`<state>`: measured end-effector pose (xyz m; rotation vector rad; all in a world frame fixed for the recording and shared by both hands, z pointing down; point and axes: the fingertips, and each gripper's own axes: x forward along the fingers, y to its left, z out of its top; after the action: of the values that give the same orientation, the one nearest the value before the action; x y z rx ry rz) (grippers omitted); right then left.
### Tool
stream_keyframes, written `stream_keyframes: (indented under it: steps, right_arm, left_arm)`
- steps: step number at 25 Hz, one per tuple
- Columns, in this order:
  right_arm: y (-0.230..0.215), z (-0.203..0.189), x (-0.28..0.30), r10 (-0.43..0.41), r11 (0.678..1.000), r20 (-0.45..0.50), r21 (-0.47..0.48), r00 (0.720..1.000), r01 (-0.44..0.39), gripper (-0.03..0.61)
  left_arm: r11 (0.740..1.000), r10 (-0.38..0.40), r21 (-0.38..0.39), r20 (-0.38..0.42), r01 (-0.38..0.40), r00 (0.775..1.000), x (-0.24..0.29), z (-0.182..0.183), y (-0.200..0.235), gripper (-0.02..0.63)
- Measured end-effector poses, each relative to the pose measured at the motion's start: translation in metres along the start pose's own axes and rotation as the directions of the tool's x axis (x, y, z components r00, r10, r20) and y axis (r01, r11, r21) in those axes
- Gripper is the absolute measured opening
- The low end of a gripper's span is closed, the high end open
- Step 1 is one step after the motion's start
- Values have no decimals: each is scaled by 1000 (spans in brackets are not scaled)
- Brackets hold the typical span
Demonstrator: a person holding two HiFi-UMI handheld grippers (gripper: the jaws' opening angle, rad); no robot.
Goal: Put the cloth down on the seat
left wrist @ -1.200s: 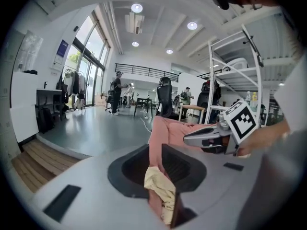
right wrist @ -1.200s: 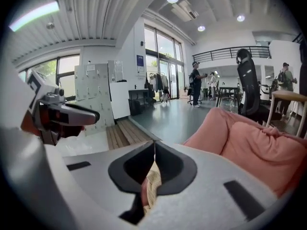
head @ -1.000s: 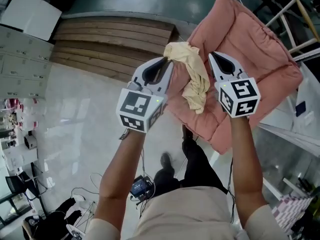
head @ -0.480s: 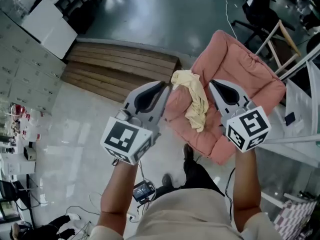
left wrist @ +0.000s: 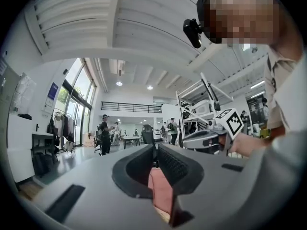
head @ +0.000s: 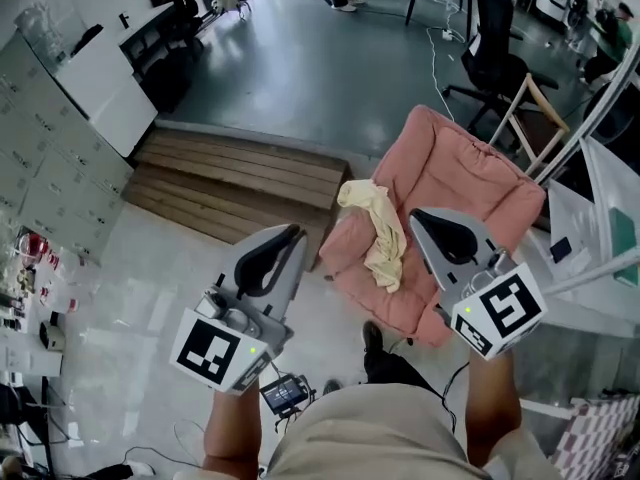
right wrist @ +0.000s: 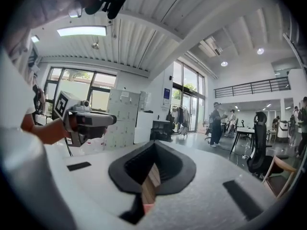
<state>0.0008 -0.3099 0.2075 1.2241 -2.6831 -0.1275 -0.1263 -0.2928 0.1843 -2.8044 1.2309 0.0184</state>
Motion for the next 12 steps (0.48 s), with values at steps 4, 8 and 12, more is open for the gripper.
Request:
stream_keyframes:
  steps: [4, 8, 12]
  right_arm:
    - [16, 12, -19, -8, 1000, 4, -20, 1000, 8, -11]
    - [35, 21, -30, -18, 999, 7, -35, 1000, 19, -11]
    - [44, 28, -33, -23, 999, 4, -45, 1000, 24, -11]
  left_arm:
    - [1000, -14, -12, -8, 14, 1000, -31, 4, -14, 32]
    - [999, -25, -19, -7, 25, 1000, -53, 5, -20, 32]
    - [999, -39, -24, -4, 39, 999, -60, 7, -23, 32]
